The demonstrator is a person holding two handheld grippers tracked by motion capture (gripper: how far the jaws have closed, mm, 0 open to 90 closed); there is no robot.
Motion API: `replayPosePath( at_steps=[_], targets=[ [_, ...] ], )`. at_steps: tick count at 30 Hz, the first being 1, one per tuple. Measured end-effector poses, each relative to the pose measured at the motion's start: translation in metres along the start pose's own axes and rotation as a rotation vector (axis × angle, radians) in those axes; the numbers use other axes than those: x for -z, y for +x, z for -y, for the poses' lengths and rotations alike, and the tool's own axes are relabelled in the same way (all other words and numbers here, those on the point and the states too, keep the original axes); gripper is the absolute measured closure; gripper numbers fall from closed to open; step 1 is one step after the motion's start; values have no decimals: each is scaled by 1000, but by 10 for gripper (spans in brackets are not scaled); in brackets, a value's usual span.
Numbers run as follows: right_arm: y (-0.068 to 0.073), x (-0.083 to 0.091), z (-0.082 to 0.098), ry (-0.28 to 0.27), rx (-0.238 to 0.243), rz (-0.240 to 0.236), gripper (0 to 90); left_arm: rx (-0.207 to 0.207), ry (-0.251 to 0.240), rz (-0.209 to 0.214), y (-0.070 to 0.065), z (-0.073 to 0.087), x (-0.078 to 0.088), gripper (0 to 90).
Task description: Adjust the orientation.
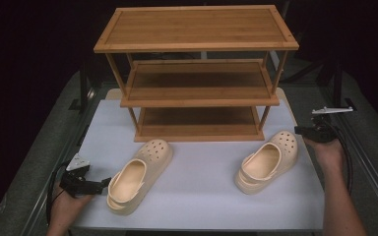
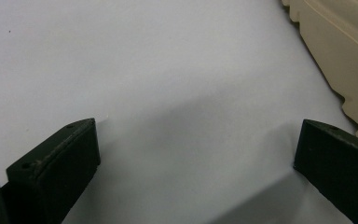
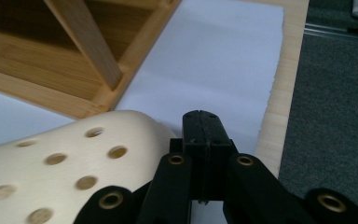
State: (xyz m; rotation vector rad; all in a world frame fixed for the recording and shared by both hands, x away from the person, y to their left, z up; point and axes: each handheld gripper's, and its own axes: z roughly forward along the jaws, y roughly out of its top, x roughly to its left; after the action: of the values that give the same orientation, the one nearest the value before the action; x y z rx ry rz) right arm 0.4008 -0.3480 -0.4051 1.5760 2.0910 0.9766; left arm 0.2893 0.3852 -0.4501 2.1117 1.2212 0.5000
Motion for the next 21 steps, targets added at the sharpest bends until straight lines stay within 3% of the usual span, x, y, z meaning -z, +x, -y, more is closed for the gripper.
replayPosePath(
  at_steps=[4, 5, 13, 21],
  targets=[
    [-5, -14, 4, 48, -6, 9, 899, 0, 0, 0, 0, 0, 0, 0],
    [-8, -18, 7, 51, -15, -9, 899, 0, 0, 0, 0, 0, 0, 0],
    [-3, -21, 9, 60, 7, -25, 900, 0, 1, 0, 0, 0, 0, 0],
    [18, -24, 11, 63, 48, -53, 900, 0, 0, 0, 0, 0, 0, 0]
  ],
)
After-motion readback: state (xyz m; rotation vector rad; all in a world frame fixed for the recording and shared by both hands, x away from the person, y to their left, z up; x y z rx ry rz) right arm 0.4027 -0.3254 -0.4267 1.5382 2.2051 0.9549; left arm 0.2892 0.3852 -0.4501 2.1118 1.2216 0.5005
